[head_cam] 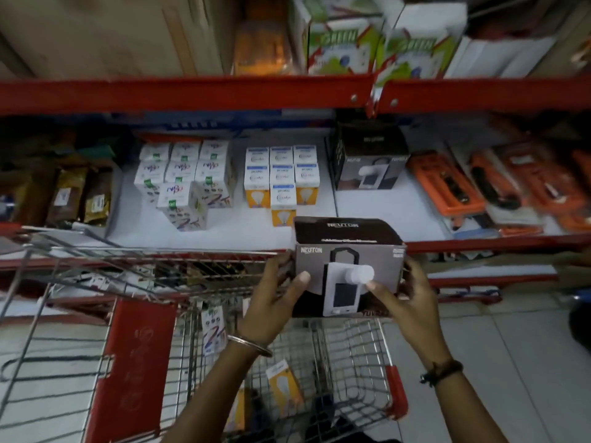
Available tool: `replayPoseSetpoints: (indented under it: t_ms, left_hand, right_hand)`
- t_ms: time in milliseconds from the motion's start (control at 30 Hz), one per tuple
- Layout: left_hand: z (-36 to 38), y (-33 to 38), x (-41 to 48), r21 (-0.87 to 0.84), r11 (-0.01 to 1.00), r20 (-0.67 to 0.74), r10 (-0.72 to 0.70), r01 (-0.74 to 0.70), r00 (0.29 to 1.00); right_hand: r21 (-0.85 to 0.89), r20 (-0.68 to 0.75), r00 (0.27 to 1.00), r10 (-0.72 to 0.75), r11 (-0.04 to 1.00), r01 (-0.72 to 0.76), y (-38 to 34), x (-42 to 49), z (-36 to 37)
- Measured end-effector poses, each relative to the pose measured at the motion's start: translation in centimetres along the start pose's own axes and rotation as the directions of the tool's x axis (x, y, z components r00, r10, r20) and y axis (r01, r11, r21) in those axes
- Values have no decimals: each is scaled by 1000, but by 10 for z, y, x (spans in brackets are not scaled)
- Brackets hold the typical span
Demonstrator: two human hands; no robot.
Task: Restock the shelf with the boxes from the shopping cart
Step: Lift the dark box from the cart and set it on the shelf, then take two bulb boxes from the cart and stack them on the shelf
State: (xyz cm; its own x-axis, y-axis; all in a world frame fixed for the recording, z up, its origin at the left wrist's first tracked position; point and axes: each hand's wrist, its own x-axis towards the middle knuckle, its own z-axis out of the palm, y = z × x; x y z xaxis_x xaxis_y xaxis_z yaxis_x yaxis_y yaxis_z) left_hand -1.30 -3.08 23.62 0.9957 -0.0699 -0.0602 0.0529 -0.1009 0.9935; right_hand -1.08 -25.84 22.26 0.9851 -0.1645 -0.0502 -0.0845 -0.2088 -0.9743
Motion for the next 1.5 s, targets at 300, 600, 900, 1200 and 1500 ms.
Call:
replayPoseSetpoints:
  t_ms: [300, 600, 900, 1200, 1500]
  left_hand:
    - [74, 26, 99, 12, 999, 4, -29, 29, 1000]
    - [111, -15, 181, 39, 992, -80, -117, 120, 990]
    - [119, -38, 197, 66, 983, -54, -168, 171, 984]
    - [57, -31, 97, 27, 994, -207, 112, -109, 972]
    - [-26, -167, -30, 112, 906, -224, -377, 408, 899]
  right_hand:
    - [93, -142, 989, 35, 995, -22, -16, 104, -42]
    - [72, -230, 962, 148, 988, -135, 32, 171, -36]
    - [-103, -193, 975, 110, 986, -132, 45, 185, -35]
    - [-370, -186, 979, -78, 929, 4, 39, 84, 15]
    - [-573, 343, 851, 398, 807, -146, 137, -35, 141]
